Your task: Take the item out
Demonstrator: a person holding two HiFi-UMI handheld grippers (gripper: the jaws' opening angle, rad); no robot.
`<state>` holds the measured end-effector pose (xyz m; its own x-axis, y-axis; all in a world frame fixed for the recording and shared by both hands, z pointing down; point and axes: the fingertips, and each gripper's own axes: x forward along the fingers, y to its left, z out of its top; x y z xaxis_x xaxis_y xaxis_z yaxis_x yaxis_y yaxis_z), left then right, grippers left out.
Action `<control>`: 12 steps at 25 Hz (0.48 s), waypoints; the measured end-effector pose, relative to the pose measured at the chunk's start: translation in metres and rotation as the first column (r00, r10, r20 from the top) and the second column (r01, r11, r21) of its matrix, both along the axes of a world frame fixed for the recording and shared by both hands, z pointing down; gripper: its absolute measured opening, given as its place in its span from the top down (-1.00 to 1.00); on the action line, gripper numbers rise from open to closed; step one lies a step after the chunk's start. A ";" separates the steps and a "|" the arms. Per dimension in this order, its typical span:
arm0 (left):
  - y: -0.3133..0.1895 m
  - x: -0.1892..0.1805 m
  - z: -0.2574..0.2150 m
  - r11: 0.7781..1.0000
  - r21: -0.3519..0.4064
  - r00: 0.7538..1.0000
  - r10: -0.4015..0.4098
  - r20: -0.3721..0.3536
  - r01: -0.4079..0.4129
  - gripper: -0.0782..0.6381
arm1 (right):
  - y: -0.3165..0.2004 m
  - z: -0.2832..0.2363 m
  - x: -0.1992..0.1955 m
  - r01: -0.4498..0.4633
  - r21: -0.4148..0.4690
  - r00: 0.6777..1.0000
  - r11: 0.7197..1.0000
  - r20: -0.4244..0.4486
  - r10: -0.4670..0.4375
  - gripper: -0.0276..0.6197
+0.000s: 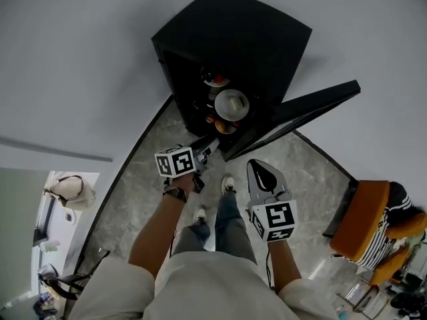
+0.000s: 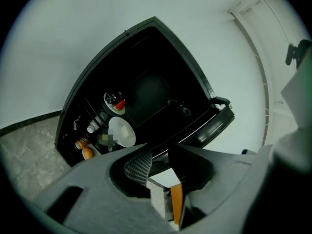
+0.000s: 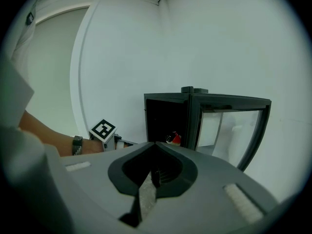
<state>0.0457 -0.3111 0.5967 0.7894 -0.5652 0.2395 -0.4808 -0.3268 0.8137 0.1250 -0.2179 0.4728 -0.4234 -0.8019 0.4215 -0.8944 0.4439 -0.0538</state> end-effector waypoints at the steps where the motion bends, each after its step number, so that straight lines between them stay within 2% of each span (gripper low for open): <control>1: -0.006 0.002 0.008 1.000 -0.017 1.000 -0.001 -0.009 0.001 0.48 | -0.002 0.002 0.000 0.001 -0.004 1.000 1.000 0.001 -0.001 0.89; 7: -0.044 0.000 0.057 0.988 -0.140 0.995 -0.075 -0.065 0.065 0.42 | -0.012 0.016 0.000 0.013 -0.039 1.000 0.999 -0.005 -0.013 0.89; 12: -0.068 -0.001 0.095 0.962 -0.240 0.977 -0.164 -0.139 0.128 0.35 | -0.014 0.031 0.001 0.031 -0.076 0.999 0.997 -0.014 -0.032 0.89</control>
<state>0.0443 -0.3793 0.6912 0.7403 -0.6217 0.2559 -0.3702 -0.0592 0.9271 0.1257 -0.2319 0.5036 -0.4411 -0.7536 0.4873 -0.8810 0.4672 -0.0749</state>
